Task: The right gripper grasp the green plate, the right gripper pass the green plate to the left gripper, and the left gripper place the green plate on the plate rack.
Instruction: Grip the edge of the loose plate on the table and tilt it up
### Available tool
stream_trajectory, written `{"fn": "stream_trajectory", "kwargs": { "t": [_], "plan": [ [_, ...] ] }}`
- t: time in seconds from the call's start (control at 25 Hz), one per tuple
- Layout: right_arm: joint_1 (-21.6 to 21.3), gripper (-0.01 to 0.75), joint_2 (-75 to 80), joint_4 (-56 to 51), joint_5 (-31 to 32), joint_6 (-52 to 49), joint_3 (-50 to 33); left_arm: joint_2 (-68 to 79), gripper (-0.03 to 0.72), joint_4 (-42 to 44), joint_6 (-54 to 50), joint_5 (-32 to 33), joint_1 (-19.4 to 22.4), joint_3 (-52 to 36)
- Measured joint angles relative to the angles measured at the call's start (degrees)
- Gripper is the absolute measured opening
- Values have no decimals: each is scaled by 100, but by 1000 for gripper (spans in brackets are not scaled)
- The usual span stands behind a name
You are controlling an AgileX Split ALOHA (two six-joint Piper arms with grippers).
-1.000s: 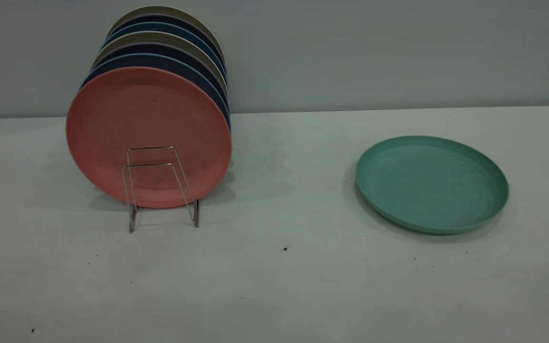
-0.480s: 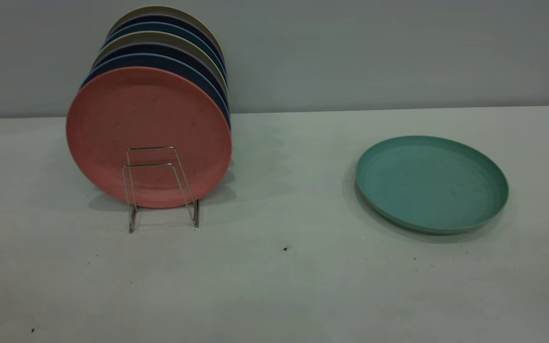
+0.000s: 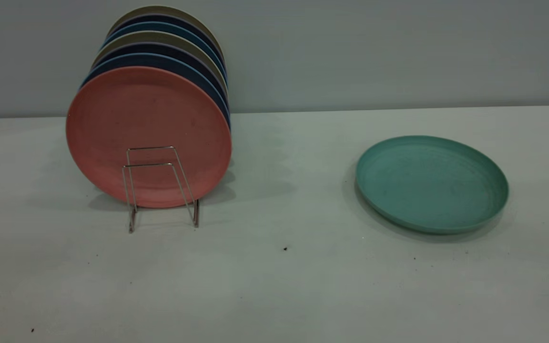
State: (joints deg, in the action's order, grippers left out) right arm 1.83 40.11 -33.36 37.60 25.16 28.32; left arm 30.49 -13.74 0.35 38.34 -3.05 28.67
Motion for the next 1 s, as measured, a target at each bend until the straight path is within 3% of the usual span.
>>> {"fn": "stream_trajectory", "kwargs": {
  "t": [0.28, 0.6, 0.8, 1.0],
  "plan": [
    [0, 574, 1853, -1473, -1183, 957, 0, 260, 573, -7, 0, -639, 0, 0],
    [0, 517, 3540, -2399, -2597, 1410, 47, 260, 528, -7, 0, -662, 0, 0],
    [0, 475, 4642, -2512, -2737, 1796, 391, 260, 524, -7, 130, -662, 0, 0],
    [-14, 469, 5825, -2554, -2468, 2115, 1150, 260, 523, -7, 162, -631, 0, 0]
  ]
}}
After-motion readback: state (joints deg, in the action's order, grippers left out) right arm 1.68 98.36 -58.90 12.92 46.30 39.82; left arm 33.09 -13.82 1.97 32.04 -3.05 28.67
